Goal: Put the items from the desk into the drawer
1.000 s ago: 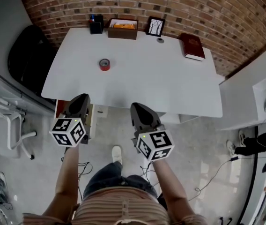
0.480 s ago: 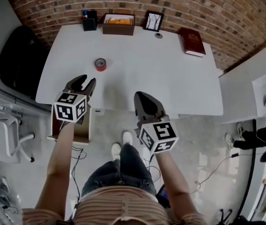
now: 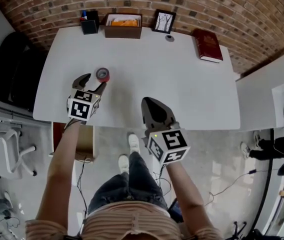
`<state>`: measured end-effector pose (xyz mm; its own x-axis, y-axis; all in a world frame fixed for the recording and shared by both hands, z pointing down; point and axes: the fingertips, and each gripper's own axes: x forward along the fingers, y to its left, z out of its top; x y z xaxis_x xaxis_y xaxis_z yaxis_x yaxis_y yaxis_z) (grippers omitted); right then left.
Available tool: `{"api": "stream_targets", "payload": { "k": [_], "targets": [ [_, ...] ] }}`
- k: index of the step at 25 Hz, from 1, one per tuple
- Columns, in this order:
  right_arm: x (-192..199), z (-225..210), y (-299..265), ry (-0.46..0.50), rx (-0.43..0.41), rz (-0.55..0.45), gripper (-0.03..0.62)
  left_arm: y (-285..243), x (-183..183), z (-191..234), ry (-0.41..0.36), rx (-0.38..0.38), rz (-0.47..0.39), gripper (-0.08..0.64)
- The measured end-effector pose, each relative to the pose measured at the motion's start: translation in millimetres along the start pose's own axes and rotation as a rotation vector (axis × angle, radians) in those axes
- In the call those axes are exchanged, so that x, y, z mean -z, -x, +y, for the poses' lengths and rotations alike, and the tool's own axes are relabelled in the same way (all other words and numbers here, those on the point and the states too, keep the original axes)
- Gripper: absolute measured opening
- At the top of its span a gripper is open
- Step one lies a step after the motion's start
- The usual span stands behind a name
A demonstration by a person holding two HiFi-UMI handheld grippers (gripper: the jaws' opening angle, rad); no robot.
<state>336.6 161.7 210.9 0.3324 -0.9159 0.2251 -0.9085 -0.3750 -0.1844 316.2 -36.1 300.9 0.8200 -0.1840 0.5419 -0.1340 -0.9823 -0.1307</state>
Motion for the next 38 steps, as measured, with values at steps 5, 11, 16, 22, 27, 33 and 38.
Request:
{"api": "stream_targets", "payload": {
  "k": [5, 11, 16, 22, 27, 33, 38],
  "targets": [
    [3.5, -20.6, -20.1, -0.022, 0.003, 0.024, 0.018, -33.3, 11.3, 4.6, -0.019, -0.01, 0.06, 0.295],
    [8.7, -33.4, -46.5, -0.011, -0.014, 0.061, 0.018, -65.9, 31.7, 19.4, 0.06, -0.005, 0.129, 0.308],
    [11.7, -41.4, -74.2, -0.023, -0.046, 0.107, 0.018, -88.2, 38.9, 25.0, 0.114, 0.02, 0.175, 0.318],
    [25.7, -41.1, -111.0, -0.01, -0.072, 0.178, 0.018, -104.1, 48.2, 23.6, 0.111, 0.038, 0.215, 0.318],
    [39.2, -36.2, -142.7, 0.007, -0.101, 0.258, 0.018, -113.0, 50.8, 23.9, 0.127, 0.035, 0.215, 0.316],
    [57.6, -30.6, -168.1, -0.003, -0.127, 0.331, 0.018, -120.1, 54.2, 24.2, 0.161, 0.035, 0.211, 0.316],
    [64.5, -26.7, -177.4, -0.023, -0.139, 0.358, 0.018, -123.8, 52.2, 25.3, 0.165, 0.046, 0.201, 0.314]
  ]
}}
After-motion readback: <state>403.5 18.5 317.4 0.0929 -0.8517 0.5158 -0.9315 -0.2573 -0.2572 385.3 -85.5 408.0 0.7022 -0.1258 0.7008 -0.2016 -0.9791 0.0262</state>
